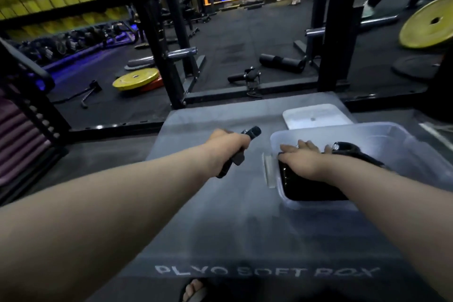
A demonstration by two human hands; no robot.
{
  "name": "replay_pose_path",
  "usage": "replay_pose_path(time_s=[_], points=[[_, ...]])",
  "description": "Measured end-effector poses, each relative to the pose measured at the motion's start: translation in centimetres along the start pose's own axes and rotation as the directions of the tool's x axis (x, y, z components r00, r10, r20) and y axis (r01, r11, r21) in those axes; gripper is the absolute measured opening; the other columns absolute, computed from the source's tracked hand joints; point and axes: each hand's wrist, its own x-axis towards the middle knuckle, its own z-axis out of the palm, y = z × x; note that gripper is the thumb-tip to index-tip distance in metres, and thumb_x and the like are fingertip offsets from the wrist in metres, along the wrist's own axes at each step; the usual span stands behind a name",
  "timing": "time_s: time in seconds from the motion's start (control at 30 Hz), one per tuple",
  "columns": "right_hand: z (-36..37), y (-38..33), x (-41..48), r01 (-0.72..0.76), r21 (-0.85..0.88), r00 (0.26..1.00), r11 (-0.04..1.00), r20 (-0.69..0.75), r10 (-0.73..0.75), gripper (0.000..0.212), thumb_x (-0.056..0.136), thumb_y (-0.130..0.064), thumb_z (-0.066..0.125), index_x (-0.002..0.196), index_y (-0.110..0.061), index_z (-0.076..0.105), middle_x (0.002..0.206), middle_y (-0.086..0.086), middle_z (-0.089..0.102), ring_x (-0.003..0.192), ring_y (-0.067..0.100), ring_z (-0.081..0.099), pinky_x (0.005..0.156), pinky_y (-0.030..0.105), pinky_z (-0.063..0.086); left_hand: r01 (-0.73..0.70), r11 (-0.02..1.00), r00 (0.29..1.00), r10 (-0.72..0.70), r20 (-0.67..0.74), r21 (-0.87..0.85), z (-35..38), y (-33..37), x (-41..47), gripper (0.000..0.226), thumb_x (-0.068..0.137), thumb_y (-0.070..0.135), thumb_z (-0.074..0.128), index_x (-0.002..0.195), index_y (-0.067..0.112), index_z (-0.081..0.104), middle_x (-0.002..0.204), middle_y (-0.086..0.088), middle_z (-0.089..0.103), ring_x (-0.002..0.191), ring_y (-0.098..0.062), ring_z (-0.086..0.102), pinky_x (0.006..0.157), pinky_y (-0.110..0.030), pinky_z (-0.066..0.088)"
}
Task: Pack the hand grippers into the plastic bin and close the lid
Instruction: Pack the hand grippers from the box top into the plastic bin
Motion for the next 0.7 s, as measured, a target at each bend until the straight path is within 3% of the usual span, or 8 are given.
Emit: replay_pose_path(time_s=[0.13, 0.23, 0.37, 0.43, 0.47, 0.53, 0.63, 0.7], points=[[-2.1, 1.1, -2.2, 0.015, 0.242, 0.999, 0.97, 0.044, -0.027, 0.068, 0.09, -0.046, 0.052, 0.152, -0.028, 0.029, 0.159, 0.006, 0.026, 0.145, 0.028, 0.025, 0.12, 0.042, 0.015, -0.091, 0.994, 0.993, 0.086, 0.08, 0.065, 1.8, 5.2, -1.0, 0.022, 0.076, 0.012, 0.059, 0.098, 0.01, 0.059, 0.052, -0.007, 0.059, 0.055, -0.024, 0.054, 0.042, -0.015, 0.034], [-4.5, 1.5, -3.9, 0.115, 0.47, 0.993, 0.875, -0.064, -0.096, 0.057, 0.092, -0.025, 0.058, 0.146, -0.02, 0.04, 0.145, 0.002, 0.048, 0.13, 0.018, 0.047, 0.109, 0.028, 0.034, -0.168, 0.984, 0.976, 0.159, 0.148, 0.052, 3.1, 7.9, -2.1, 0.018, 0.076, 0.009, 0.062, 0.091, 0.015, 0.055, 0.063, -0.012, 0.064, 0.06, -0.025, 0.059, 0.051, -0.021, 0.038], [-8.7, 1.6, -5.8, 0.096, 0.814, 0.995, 0.572, -0.076, -0.059, 0.029, 0.096, -0.031, 0.05, 0.123, -0.029, 0.06, 0.119, 0.002, 0.07, 0.112, 0.017, 0.065, 0.096, 0.034, 0.049, -0.201, 0.975, 0.959, 0.215, 0.187, -0.091, 4.7, 10.3, -3.5, 0.017, 0.074, 0.014, 0.065, 0.088, 0.014, 0.056, 0.058, -0.005, 0.058, 0.052, -0.022, 0.056, 0.054, -0.024, 0.037], [-10.5, 1.7, -7.5, 0.071, 0.833, 0.996, 0.549, -0.034, -0.078, 0.026, 0.098, -0.038, 0.046, 0.119, -0.034, 0.061, 0.115, 0.003, 0.071, 0.109, 0.021, 0.067, 0.078, 0.03, 0.05, -0.168, 0.966, 0.954, 0.21, 0.215, -0.198, 5.9, 11.2, -4.6, 0.021, 0.071, 0.02, 0.067, 0.09, 0.012, 0.063, 0.065, -0.006, 0.065, 0.058, -0.025, 0.066, 0.055, -0.027, 0.045], [-11.2, 1.8, -8.4, 0.071, 0.836, 0.995, 0.544, -0.024, -0.093, 0.024, 0.1, -0.037, 0.045, 0.118, -0.033, 0.061, 0.117, 0.006, 0.07, 0.108, 0.024, 0.067, 0.071, 0.031, 0.05, -0.136, 0.959, 0.95, 0.198, 0.242, -0.251, 6.6, 11.5, -4.9, 0.036, 0.067, 0.02, 0.065, 0.1, 0.009, 0.066, 0.075, -0.01, 0.07, 0.069, -0.028, 0.072, 0.058, -0.031, 0.05], [-12.0, 2.5, -9.6, 0.085, 0.851, 0.994, 0.519, -0.039, -0.099, 0.023, 0.102, -0.026, 0.044, 0.12, -0.029, 0.059, 0.117, 0.01, 0.069, 0.108, 0.03, 0.067, 0.071, 0.036, 0.051, -0.063, 0.94, 0.935, 0.173, 0.311, -0.334, 8.0, 11.7, -5.3, 0.059, 0.058, 0.016, 0.057, 0.115, 0.002, 0.064, 0.085, -0.016, 0.069, 0.072, -0.032, 0.07, 0.063, -0.035, 0.053], [-11.8, 4.6, -10.4, 0.104, 0.865, 0.995, 0.491, -0.083, -0.064, 0.035, 0.099, -0.011, 0.05, 0.128, -0.03, 0.052, 0.114, 0.015, 0.07, 0.097, 0.028, 0.071, 0.076, 0.043, 0.052, 0.019, 0.912, 0.912, 0.153, 0.381, -0.41, 9.6, 11.3, -5.0, 0.046, 0.069, 0.005, 0.049, 0.113, -0.002, 0.06, 0.081, -0.018, 0.06, 0.059, -0.028, 0.062, 0.055, -0.031, 0.052], [-10.7, 6.3, -10.0, 0.115, 0.884, 0.993, 0.453, -0.115, -0.028, 0.043, 0.096, -0.004, 0.054, 0.13, -0.029, 0.049, 0.112, 0.016, 0.07, 0.092, 0.027, 0.072, 0.076, 0.043, 0.054, 0.069, 0.906, 0.896, 0.128, 0.426, -0.417, 10.6, 10.8, -4.3, 0.034, 0.077, 0.002, 0.048, 0.108, -0.002, 0.061, 0.082, -0.018, 0.061, 0.064, -0.029, 0.061, 0.059, -0.036, 0.057]])
